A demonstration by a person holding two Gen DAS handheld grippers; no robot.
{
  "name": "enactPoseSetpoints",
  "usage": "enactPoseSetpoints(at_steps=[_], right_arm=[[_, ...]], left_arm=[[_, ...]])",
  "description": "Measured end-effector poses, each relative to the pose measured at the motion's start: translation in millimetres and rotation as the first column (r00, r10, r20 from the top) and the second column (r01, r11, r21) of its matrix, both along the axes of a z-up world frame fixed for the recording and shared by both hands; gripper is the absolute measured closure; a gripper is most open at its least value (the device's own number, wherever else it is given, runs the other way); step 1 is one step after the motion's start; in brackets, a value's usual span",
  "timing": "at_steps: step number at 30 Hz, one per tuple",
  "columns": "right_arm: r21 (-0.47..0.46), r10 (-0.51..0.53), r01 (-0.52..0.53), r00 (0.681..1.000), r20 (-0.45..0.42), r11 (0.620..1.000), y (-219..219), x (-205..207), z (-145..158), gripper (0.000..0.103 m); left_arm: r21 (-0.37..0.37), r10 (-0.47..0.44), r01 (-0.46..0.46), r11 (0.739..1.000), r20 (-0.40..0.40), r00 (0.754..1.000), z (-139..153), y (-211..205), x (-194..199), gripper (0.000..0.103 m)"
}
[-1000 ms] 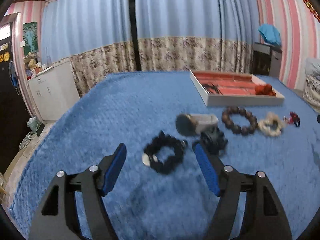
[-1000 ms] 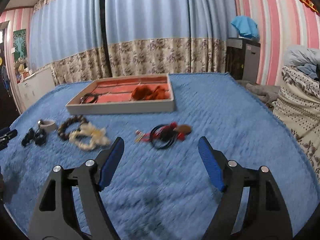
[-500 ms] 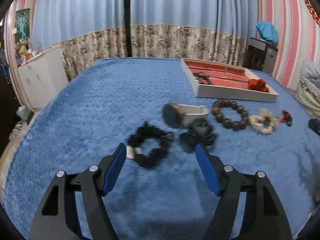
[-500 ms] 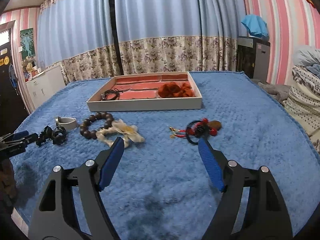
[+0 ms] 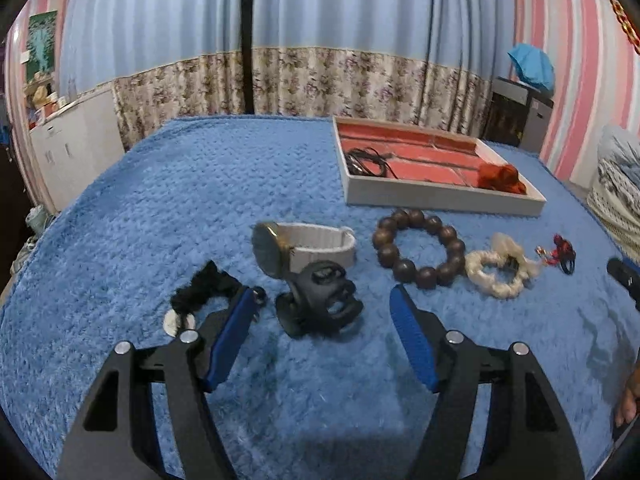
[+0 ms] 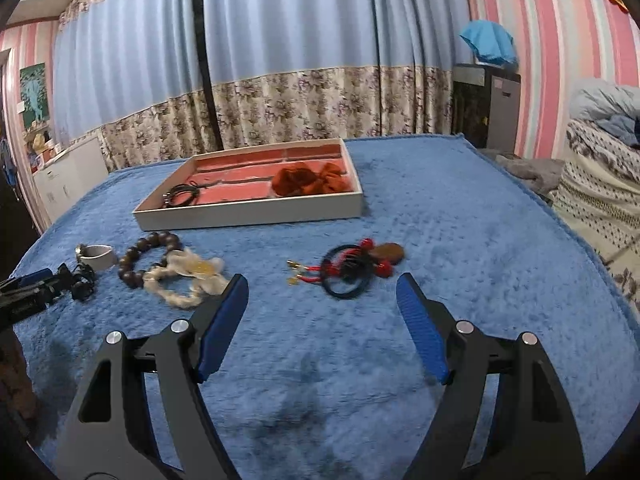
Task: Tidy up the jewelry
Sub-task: 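Grasp the black hair claw with left tool while right tool approaches beaded hair tie, then grasp the black hair tie with red beads using the right tool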
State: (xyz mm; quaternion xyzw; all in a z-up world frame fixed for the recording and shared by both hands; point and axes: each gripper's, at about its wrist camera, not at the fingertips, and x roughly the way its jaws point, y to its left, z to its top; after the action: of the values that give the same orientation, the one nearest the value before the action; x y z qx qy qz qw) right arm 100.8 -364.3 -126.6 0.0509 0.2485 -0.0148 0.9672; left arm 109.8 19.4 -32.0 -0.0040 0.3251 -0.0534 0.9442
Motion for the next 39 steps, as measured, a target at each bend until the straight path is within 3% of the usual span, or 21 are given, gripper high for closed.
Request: enactPoseSetpoints(at_steps=[2,4,11,15,16,25,30,33,35,39], right_arm=[[0.019,0.001,-0.001,1.000,-0.005,1.000,-7.1,0.5,-3.8,0.027],[0.039,0.006,-0.006,1.000,-0.006,0.999,-11.1,1.4,-5.4,0.027],[0.005,0.021,-0.021,0.999,-0.050,1.000,-11.4,19.4,-8.6,0.028],[0.003,0.028,-0.028,0.995,-0.095,1.000,-6.7,32.4,-13.9,0.044],[0.011,0.022,-0.021,0.994,-0.106,1.000,-8.0,36.0,-15.7,0.051],[0.063,-0.060,0.075,0.973,-0.222,0.995,-29.7,67.2,-29.8,0.074],[0.055,-0.057,0.073,0.967,-0.250,0.996,-29.0,77.5,-33.8,0.075],[0.062,-0.038,0.059,0.953,-0.299,0.996,-29.1,87.7,-40.5,0.091],[0.048,-0.037,0.053,0.954,-0.297,0.997,-26.5,88.3,-39.9,0.098],[0.048,-0.045,0.058,0.969,-0.243,0.997,-27.8,78.0,-33.1,0.099]], left_arm=[[-0.002,0.010,-0.010,1.000,-0.004,1.000,-0.1,2.0,1.1,0.064],[-0.003,0.005,-0.005,1.000,-0.028,1.000,-4.7,0.7,4.3,0.075],[0.017,0.028,-0.027,0.999,-0.041,0.999,-11.9,-3.3,9.0,0.085],[0.017,0.028,-0.027,0.999,-0.037,0.999,-12.1,-2.1,10.6,0.087],[0.020,0.031,-0.030,0.999,-0.032,0.999,-11.8,-1.1,11.0,0.096],[-0.015,0.025,-0.026,1.000,-0.036,0.999,-12.5,4.7,13.0,0.096],[-0.021,0.020,-0.021,1.000,-0.039,0.999,-13.8,4.4,13.3,0.096],[-0.022,0.020,-0.021,1.000,-0.039,0.999,-13.8,4.3,13.6,0.096],[-0.024,0.020,-0.021,0.999,-0.040,0.999,-13.9,4.4,13.9,0.096],[-0.028,0.020,-0.021,0.999,-0.036,0.999,-13.4,5.2,13.5,0.096]])
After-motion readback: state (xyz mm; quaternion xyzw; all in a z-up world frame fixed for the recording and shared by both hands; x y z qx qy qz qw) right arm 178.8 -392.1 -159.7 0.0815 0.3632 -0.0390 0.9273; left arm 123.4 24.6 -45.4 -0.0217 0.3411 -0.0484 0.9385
